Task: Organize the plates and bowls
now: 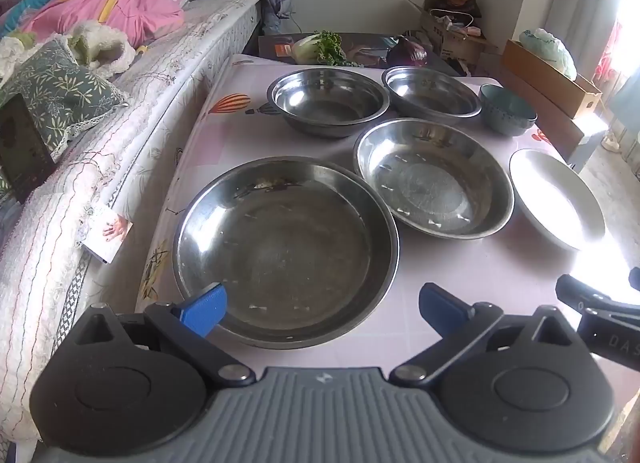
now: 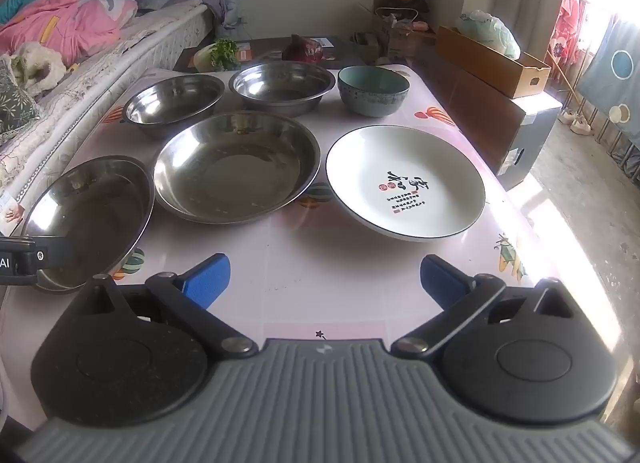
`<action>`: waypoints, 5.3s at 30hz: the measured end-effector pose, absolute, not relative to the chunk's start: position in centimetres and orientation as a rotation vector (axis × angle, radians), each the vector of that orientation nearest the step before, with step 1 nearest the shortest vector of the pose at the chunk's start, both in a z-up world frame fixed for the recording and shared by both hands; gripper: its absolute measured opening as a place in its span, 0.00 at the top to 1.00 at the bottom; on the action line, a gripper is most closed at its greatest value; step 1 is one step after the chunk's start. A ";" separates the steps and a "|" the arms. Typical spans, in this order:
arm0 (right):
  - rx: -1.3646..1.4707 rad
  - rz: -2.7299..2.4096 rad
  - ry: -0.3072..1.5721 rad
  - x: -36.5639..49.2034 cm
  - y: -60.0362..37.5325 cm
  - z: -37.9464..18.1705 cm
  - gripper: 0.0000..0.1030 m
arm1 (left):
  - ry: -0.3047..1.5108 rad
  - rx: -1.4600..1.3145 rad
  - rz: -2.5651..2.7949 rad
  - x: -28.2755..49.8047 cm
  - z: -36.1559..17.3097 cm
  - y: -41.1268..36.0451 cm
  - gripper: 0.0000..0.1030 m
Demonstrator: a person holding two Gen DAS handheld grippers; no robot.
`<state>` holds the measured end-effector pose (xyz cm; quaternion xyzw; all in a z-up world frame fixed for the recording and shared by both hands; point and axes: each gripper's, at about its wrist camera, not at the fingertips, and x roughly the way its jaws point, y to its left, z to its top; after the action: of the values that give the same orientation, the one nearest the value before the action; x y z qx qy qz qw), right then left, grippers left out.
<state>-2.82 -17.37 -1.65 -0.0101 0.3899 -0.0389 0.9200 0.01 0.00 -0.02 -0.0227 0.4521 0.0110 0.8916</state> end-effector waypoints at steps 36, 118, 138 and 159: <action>-0.012 -0.071 0.820 -2.5 -17.6 -1.7 0.01 | 0.944 -0.047 0.016 -0.6 0.0 -0.8 0.00; 0.063 0.139 0.664 3.5 -17.7 -0.2 0.01 | 0.893 -0.035 0.105 6.3 0.8 5.9 0.00; 0.040 0.304 0.661 16.3 -12.3 0.0 0.02 | 0.845 -0.113 0.056 14.4 1.0 12.2 0.00; 0.112 0.302 0.810 28.7 -9.1 -5.4 0.51 | 0.945 -0.090 -0.044 27.6 -3.7 11.9 0.35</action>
<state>28.68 -9.12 -5.35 0.0542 0.3923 0.1464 0.9065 27.63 11.89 -3.71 -0.0433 0.4549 -0.0210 0.8892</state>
